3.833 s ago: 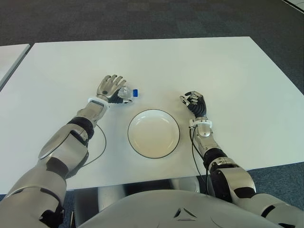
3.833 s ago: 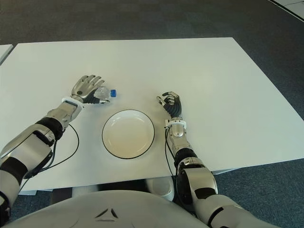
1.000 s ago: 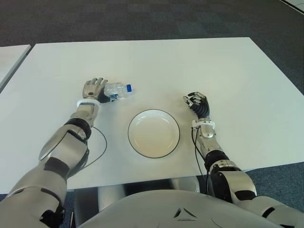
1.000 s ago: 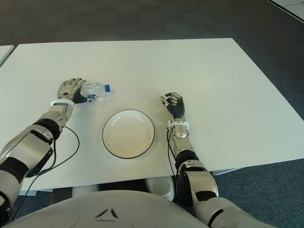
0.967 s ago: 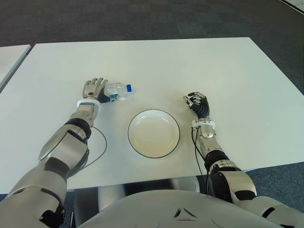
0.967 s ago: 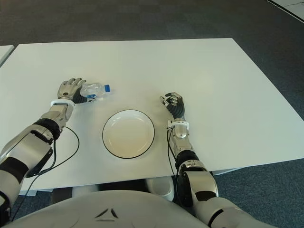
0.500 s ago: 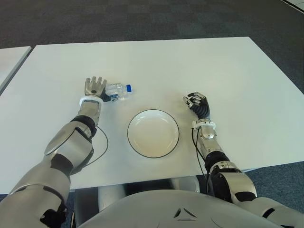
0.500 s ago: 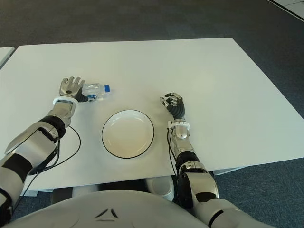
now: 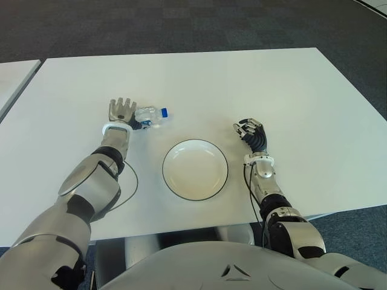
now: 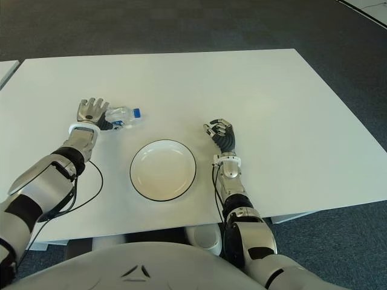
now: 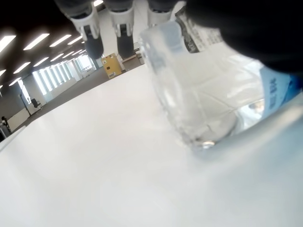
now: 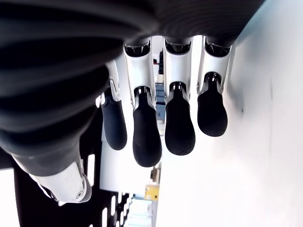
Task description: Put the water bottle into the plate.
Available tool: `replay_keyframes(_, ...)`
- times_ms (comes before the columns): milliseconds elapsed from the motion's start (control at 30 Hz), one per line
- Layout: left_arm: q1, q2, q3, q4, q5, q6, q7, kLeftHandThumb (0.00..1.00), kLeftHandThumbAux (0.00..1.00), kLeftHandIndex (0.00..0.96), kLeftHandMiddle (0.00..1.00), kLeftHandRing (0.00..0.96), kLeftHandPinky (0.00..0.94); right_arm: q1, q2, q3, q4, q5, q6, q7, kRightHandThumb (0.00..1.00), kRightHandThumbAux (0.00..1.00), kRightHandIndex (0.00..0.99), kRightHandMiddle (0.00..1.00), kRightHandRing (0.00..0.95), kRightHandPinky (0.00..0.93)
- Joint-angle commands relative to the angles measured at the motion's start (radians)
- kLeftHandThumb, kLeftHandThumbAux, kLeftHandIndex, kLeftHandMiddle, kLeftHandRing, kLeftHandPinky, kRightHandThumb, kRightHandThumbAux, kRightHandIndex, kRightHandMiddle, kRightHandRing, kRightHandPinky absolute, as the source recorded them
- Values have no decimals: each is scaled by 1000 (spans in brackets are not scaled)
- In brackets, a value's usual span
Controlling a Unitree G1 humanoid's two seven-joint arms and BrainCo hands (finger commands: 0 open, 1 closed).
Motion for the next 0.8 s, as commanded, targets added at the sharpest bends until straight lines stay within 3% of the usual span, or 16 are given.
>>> replay_keyframes(33, 102, -43, -49, 51, 44, -16, -92, 650, 501, 0, 0, 0, 0, 22, 7, -6, 9, 19, 24, 5, 707, 727, 436, 688, 688, 690)
replay_keyframes(233, 95, -40, -75, 54, 59, -2, -95, 701, 527, 0, 0, 0, 0, 22, 10, -8, 10, 24, 20, 5, 708, 727, 436, 687, 685, 683)
replay_keyframes(633, 77, -33, -87, 53, 54, 2, -87, 711, 606, 0, 0, 0, 0, 17, 9, -15, 14, 31, 30, 15, 708, 727, 438, 687, 678, 675)
replay_keyframes(700, 69, -32, -77, 49, 44, -3, -71, 731, 614, 0, 60, 21, 17, 16, 8, -17, 16, 32, 29, 16, 708, 727, 438, 686, 677, 675)
replay_keyframes(733, 67, -31, -72, 47, 39, -6, -64, 768, 604, 27, 185, 111, 111, 15, 8, -18, 17, 32, 28, 16, 709, 727, 438, 687, 678, 679)
replay_keyframes(767, 54, -29, -61, 40, 30, -7, -56, 783, 600, 38, 230, 143, 145, 15, 8, -18, 16, 32, 26, 14, 709, 727, 438, 687, 678, 680)
replay_keyframes(800, 45, -27, -53, 34, 23, -6, -51, 845, 606, 105, 322, 240, 237, 15, 8, -18, 16, 31, 25, 13, 709, 727, 438, 687, 678, 680)
